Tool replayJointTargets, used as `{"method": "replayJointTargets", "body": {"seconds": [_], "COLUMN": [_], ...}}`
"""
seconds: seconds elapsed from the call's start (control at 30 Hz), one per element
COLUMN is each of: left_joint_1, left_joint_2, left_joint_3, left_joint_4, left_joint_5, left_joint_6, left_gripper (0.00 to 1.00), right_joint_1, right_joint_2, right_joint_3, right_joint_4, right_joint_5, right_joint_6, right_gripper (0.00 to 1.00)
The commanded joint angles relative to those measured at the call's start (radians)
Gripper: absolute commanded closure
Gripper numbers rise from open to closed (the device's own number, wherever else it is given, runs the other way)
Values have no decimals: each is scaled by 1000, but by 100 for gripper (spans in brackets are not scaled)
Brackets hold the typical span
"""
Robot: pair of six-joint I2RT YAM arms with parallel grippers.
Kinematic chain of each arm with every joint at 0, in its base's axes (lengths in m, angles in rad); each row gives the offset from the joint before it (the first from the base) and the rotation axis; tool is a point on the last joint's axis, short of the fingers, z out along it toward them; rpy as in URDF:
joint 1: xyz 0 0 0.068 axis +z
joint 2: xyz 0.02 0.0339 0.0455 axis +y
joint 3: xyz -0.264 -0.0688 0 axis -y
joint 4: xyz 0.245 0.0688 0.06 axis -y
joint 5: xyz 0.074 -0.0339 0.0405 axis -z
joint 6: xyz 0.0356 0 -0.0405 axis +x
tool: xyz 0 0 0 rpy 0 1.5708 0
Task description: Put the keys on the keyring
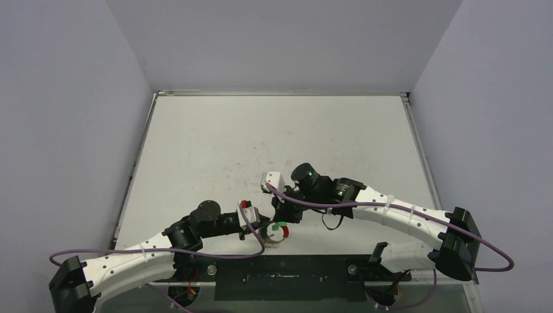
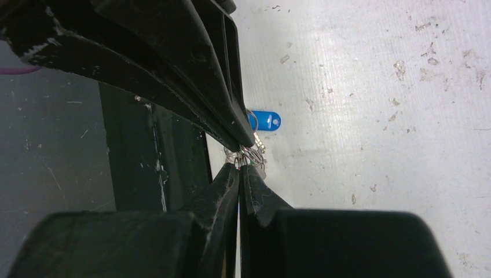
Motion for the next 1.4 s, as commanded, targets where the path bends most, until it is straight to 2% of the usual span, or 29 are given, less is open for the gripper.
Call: {"method": "replayJointTargets", "body": {"seconds": [0.0,0.53,1.37], "left_joint_1": [-5,-4,-4], "left_joint_2": [-1,-11,-22], "left_joint_3": [48,48,47], "left_joint_4": [53,46,47], "left_joint_5": [18,19,16], "left_joint_6": [-8,-8,-14], "left_gripper": [100,100,100], "right_joint_1": [14,23,22], "right_joint_2": [9,44,-53], "right_joint_3": [55,66,19], "right_joint_4": [57,58,64], "right_joint_5": [-19,68,181], "right_joint_6": [5,16,-8], "right_gripper": [100,100,100]}}
